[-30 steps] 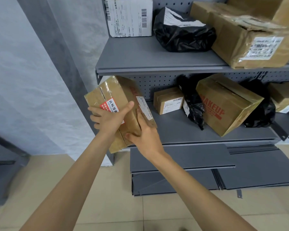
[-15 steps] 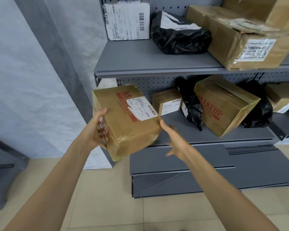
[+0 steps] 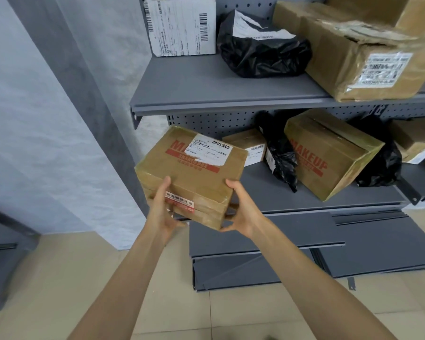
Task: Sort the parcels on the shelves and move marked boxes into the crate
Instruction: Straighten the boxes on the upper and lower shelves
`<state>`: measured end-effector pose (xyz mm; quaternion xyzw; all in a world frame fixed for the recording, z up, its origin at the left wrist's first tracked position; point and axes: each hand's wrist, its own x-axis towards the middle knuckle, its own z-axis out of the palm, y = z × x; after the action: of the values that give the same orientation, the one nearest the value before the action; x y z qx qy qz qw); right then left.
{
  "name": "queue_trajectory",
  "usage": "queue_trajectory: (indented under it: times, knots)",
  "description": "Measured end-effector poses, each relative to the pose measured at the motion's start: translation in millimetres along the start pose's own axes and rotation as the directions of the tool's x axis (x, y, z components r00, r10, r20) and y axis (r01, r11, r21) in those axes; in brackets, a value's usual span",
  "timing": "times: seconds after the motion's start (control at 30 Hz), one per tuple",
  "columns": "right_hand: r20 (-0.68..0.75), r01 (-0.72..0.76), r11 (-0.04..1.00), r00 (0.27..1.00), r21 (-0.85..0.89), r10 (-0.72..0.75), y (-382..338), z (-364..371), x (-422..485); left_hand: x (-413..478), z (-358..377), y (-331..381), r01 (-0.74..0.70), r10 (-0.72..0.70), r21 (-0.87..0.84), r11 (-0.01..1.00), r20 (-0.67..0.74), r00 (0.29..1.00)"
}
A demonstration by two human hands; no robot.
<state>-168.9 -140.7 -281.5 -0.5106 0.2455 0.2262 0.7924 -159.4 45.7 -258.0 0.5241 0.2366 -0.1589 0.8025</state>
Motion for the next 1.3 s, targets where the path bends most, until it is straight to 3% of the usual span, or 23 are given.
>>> queue_trajectory:
  times: [0.13, 0.27, 0.57, 0.77, 0.97, 1.3]
  knots:
    - [0.042, -0.022, 0.994, 0.999, -0.104, 0.027, -14.9, -21.5, 8.5, 9.5, -31.5, 16.6, -0.077, 0.083, 0.11, 0.991, -0.052, 0.995]
    - [0.062, -0.045, 0.979, 0.996, -0.2, 0.059, -30.6, -25.4, 22.0, 22.2, -49.8, 29.4, -0.028, 0.029, 0.196, 0.98, -0.001, 1.0]
    - [-0.067, 0.023, 0.959, 0.997, -0.281, -0.043, -68.5, -1.9, 44.1, 63.9, -41.1, 37.0, -0.032, 0.045, 0.186, 0.982, -0.064, 0.997]
    - [-0.225, 0.202, 0.955, 0.942, -0.215, -0.25, -77.4, 1.1, 73.6, 95.1, -16.9, 39.0, -0.029, 0.045, 0.159, 0.987, -0.102, 0.994]
    - [-0.303, 0.319, 0.891, 0.857, -0.323, -0.416, -78.7, -2.1, 100.1, 124.7, 2.3, 44.0, -0.038, 0.054, 0.232, 0.972, -0.061, 0.997]
    - [-0.275, 0.344, 0.853, 0.841, -0.393, -0.466, -74.7, -10.4, 108.2, 144.3, 7.4, 50.5, -0.038, 0.063, 0.331, 0.943, -0.066, 0.996]
